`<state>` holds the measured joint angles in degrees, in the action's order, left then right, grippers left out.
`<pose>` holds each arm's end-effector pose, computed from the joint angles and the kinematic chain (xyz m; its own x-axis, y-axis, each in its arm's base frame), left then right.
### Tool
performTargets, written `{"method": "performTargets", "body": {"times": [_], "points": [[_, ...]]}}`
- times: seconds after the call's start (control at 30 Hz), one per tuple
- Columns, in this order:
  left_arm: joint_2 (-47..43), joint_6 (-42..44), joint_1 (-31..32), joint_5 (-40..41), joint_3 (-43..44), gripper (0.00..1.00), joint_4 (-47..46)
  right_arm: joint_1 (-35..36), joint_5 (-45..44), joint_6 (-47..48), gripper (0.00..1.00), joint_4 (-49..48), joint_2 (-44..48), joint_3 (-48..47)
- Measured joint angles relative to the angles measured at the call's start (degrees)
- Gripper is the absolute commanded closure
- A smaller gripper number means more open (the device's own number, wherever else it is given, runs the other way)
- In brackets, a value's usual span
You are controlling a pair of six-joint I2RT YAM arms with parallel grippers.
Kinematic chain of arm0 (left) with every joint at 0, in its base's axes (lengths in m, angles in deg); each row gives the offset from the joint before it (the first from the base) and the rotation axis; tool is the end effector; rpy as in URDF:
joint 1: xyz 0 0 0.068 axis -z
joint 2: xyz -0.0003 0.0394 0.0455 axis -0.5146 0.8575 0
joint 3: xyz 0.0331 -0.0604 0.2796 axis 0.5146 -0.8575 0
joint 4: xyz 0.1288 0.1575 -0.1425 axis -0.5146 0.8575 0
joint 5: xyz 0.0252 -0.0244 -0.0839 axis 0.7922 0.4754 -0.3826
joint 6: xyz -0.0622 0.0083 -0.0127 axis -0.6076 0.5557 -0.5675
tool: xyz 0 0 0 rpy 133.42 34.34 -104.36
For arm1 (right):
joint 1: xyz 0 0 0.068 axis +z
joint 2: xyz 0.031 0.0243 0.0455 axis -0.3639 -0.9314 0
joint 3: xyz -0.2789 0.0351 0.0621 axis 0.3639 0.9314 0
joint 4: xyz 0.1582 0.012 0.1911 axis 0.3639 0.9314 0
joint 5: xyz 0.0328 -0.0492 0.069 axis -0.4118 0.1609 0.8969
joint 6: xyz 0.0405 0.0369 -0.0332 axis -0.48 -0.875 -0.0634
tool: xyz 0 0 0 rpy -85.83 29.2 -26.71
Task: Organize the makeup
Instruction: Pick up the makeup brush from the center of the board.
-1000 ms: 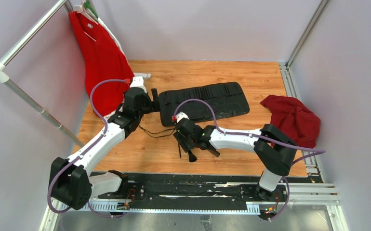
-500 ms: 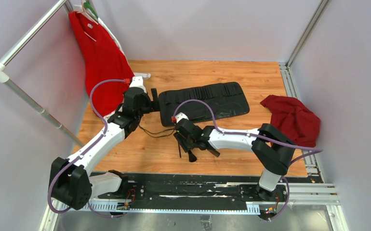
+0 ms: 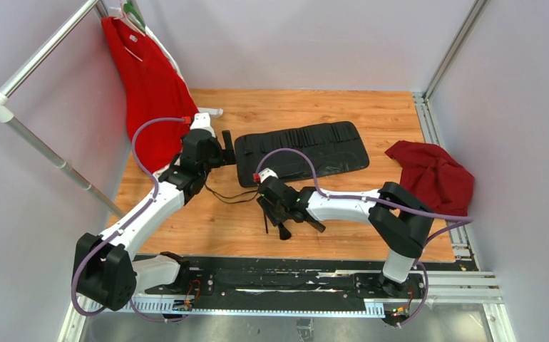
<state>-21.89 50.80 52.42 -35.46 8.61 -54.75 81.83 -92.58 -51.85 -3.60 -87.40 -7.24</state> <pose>0.2459 -0.0814 0.2907 -0.4391 -0.1818 -0.8799 -0.0401 0.9823 -0.1829 0.1858 0.3093 0.1859 -0.5965 -0.4669 -0.6528 -0.6488 0.7593 0.0497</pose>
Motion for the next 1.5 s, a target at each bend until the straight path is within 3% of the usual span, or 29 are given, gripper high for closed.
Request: {"method": "performTargets", "body": {"times": [0.27, 0.53, 0.73, 1.17, 1.5], "points": [[0.00, 0.00, -0.02, 0.00, 0.00, 0.02, 0.00, 0.00, 0.37, -0.44, 0.60, -0.07, -1.05, 0.00], [-0.22, 0.00, -0.09, -0.02, 0.00, 0.02, 0.02, 0.00, 0.79, -1.33, 0.75, -1.03, -1.38, 0.02], [-0.66, 0.00, -0.35, -0.02, 0.00, 0.02, 0.02, 0.00, 0.85, -1.92, 0.99, -1.22, -1.38, 0.11], [-1.68, 0.00, -0.37, 0.02, -0.04, 0.02, 0.02, 0.00, -2.36, -0.50, 0.99, 3.65, 4.26, -0.79], [-4.37, -0.28, -0.39, 0.50, -0.04, 0.02, 1.31, -3.41, -2.78, 1.70, 0.99, 9.68, 6.93, -16.55]]}}
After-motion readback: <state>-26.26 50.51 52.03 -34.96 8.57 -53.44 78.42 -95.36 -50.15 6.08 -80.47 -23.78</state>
